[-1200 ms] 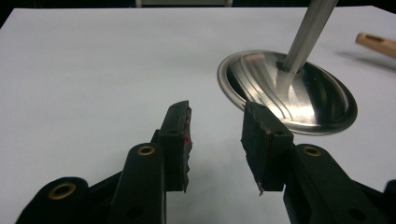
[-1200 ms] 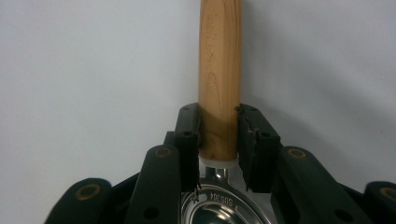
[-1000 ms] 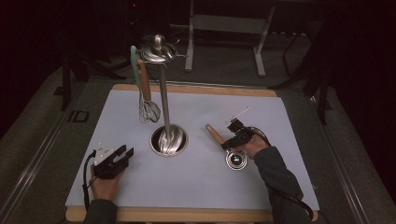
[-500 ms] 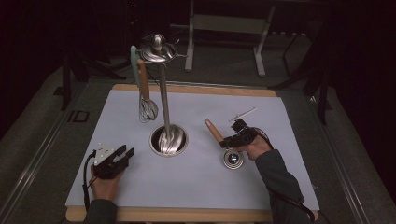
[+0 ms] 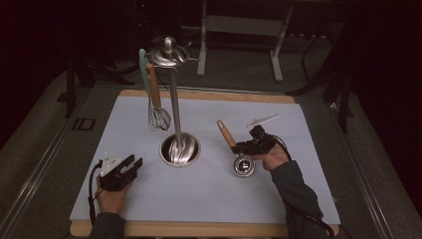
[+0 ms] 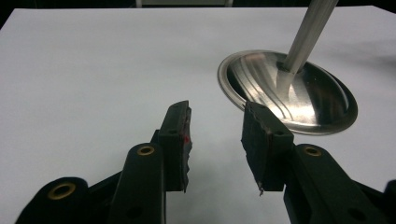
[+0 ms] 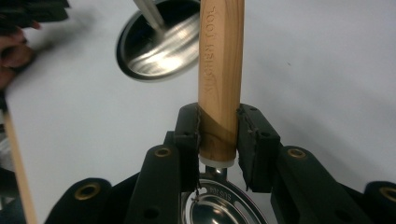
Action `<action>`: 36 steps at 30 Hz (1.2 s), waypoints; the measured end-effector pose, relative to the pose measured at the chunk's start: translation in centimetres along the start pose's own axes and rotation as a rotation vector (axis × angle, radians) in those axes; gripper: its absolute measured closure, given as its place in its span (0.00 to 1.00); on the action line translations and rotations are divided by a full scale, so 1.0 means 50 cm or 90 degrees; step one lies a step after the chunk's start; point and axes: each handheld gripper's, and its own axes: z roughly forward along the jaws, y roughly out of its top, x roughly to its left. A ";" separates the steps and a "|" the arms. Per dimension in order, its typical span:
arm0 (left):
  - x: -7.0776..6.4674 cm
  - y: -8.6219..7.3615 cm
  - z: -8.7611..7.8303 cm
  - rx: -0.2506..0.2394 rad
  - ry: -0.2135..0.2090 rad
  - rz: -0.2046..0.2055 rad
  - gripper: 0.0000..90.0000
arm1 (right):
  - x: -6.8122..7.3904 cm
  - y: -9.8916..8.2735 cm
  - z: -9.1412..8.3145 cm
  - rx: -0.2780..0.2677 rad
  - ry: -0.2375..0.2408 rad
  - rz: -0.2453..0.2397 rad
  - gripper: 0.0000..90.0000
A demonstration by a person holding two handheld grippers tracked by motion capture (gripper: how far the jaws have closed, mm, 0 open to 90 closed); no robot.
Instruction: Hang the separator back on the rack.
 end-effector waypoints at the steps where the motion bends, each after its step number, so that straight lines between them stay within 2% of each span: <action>1: 0.000 0.000 0.000 0.000 0.000 0.000 0.69 | 0.001 0.000 -0.001 -0.006 0.002 -0.002 0.79; 10: 0.000 0.000 0.000 0.000 0.000 0.000 0.69 | 0.017 0.006 -0.020 -0.055 0.003 -0.017 0.79; 15: 0.000 0.000 0.000 0.001 0.000 0.000 0.69 | 0.028 0.013 -0.031 -0.082 0.022 -0.018 0.79; 21: 0.000 0.000 0.000 0.001 0.000 0.000 0.69 | 0.045 0.027 -0.038 -0.102 0.030 -0.034 0.79; 30: 0.000 0.000 0.000 0.002 0.001 0.001 0.69 | 0.067 0.042 -0.053 -0.152 0.044 -0.048 0.79; 36: 0.000 0.000 0.000 0.001 0.001 0.000 0.69 | 0.085 0.060 -0.063 -0.181 0.053 -0.068 0.79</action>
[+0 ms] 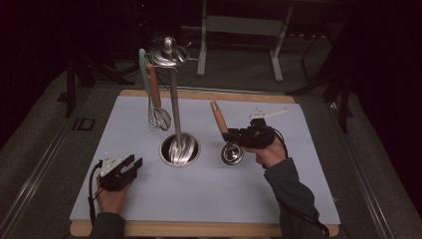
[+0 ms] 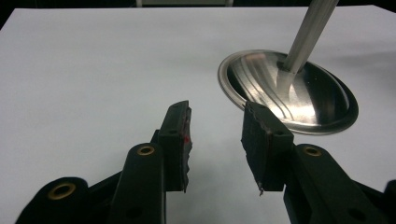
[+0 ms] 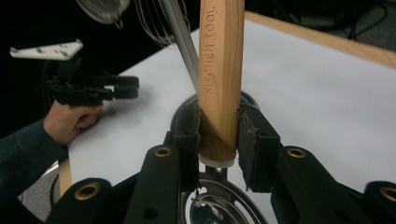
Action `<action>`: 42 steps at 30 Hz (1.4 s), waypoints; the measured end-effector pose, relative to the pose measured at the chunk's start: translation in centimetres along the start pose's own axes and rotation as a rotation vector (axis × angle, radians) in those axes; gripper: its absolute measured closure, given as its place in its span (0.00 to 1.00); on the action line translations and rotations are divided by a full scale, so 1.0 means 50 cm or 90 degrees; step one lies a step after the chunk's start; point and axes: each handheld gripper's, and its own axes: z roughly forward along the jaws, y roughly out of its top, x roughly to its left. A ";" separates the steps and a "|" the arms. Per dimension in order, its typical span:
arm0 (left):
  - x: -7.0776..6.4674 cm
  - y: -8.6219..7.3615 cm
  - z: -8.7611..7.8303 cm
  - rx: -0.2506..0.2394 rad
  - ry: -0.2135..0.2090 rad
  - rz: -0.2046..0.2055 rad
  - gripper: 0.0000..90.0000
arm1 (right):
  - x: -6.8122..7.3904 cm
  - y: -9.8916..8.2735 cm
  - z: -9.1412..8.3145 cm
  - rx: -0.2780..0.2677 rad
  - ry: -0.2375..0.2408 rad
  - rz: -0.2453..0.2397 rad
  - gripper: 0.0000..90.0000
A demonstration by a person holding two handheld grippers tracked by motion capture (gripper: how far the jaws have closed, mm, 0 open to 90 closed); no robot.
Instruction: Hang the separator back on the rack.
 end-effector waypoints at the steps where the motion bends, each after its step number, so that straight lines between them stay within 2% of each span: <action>1: 0.000 0.000 0.000 0.000 0.000 0.000 0.69 | 0.004 0.005 -0.001 -0.005 0.005 -0.003 0.79; 12: 0.000 0.000 0.000 -0.001 0.000 0.001 0.69 | 0.047 0.050 -0.009 -0.049 0.053 -0.035 0.79; 27: 0.000 0.000 0.000 0.000 0.000 0.002 0.69 | 0.086 0.105 -0.020 -0.105 0.123 -0.085 0.79; 42: -0.001 0.000 0.000 0.001 0.000 0.002 0.69 | 0.116 0.164 -0.034 -0.136 0.137 -0.127 0.79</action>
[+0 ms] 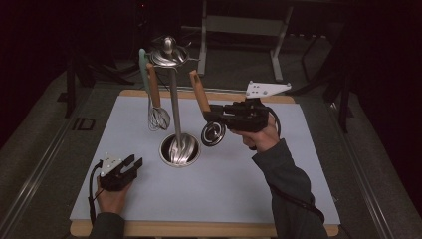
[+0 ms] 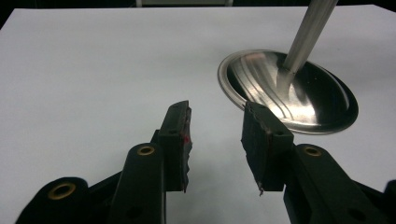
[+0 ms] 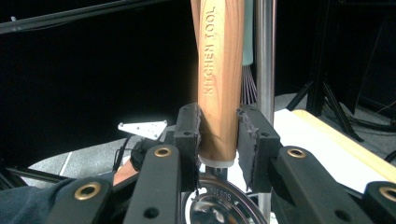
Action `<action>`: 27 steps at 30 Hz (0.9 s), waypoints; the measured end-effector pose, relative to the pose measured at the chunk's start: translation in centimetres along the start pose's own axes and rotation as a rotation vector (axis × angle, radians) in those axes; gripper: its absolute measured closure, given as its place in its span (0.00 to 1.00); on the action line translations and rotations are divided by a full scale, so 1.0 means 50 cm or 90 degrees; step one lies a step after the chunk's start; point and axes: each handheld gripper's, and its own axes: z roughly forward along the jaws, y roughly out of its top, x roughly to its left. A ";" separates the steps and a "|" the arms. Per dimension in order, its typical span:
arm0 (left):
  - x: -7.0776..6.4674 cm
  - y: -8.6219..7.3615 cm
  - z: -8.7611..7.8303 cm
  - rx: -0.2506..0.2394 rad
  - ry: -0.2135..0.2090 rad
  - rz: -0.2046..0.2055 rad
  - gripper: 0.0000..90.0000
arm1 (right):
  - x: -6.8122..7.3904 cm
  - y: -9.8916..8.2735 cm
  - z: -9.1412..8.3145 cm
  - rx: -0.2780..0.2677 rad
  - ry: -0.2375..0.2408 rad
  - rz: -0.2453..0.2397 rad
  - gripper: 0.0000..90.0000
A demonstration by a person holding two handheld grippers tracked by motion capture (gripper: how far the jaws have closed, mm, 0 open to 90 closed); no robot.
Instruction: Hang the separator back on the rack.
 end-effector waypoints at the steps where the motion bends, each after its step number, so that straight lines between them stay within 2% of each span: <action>1: 0.000 0.000 0.000 -0.001 0.000 -0.001 0.69 | 0.002 0.004 0.001 -0.002 0.001 -0.002 0.79; 6: 0.000 0.000 0.000 -0.001 0.000 0.000 0.69 | 0.015 0.023 0.012 -0.013 0.015 -0.017 0.79; 15: 0.000 0.000 0.000 -0.002 -0.001 -0.001 0.69 | 0.027 0.039 0.034 -0.011 0.020 -0.025 0.79; 24: 0.000 0.000 0.000 -0.002 -0.001 -0.001 0.69 | 0.031 0.044 0.052 0.002 -0.005 -0.035 0.79; 25: 0.000 0.000 0.000 -0.002 -0.001 -0.001 0.69 | 0.031 0.045 0.056 0.003 -0.022 -0.039 0.79; 27: 0.000 0.000 0.000 -0.003 -0.001 -0.001 0.69 | 0.030 0.044 0.059 0.008 -0.029 -0.037 0.79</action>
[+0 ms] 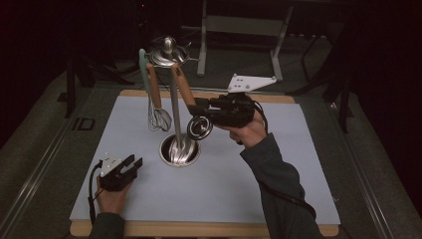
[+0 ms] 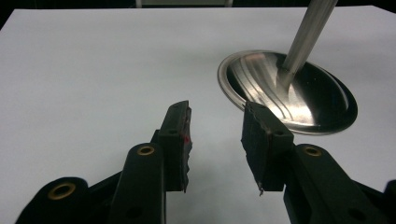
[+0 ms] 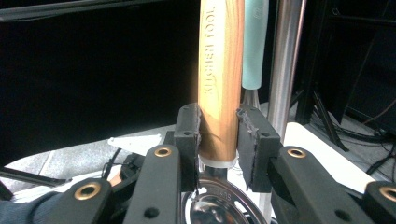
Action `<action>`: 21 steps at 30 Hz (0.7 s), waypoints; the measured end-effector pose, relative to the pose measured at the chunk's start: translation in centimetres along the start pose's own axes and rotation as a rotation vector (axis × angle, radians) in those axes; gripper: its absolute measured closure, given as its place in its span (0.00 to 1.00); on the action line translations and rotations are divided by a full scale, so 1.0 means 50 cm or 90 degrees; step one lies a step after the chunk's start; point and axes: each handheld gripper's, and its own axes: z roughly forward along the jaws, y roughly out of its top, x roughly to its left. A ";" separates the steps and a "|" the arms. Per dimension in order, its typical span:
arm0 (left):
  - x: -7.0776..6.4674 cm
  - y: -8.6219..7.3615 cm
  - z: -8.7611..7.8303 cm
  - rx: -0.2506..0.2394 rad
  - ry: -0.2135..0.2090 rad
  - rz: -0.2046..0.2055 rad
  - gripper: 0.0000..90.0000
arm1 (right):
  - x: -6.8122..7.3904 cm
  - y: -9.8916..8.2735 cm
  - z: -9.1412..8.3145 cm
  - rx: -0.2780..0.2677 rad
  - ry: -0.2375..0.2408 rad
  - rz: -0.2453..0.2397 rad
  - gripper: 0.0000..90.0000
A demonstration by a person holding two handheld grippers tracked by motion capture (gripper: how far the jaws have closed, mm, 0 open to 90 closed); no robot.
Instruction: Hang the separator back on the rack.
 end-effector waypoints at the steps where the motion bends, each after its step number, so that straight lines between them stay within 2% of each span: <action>1: 0.000 0.000 0.000 0.001 -0.001 0.001 0.69 | -0.001 -0.001 0.002 0.003 -0.006 -0.002 0.79; 5: 0.000 0.000 0.000 0.000 0.000 0.001 0.69 | -0.004 -0.007 0.010 0.022 -0.026 -0.003 0.79; 10: 0.000 0.000 0.000 -0.001 0.000 0.000 0.69 | -0.006 -0.012 0.015 0.026 -0.024 -0.001 0.78; 13: 0.000 0.000 0.000 0.000 0.000 0.000 0.69 | -0.006 -0.013 0.014 0.036 -0.028 0.001 0.80; 21: 0.000 0.000 0.000 0.000 0.000 0.001 0.69 | -0.015 -0.021 0.001 0.049 -0.040 0.004 0.81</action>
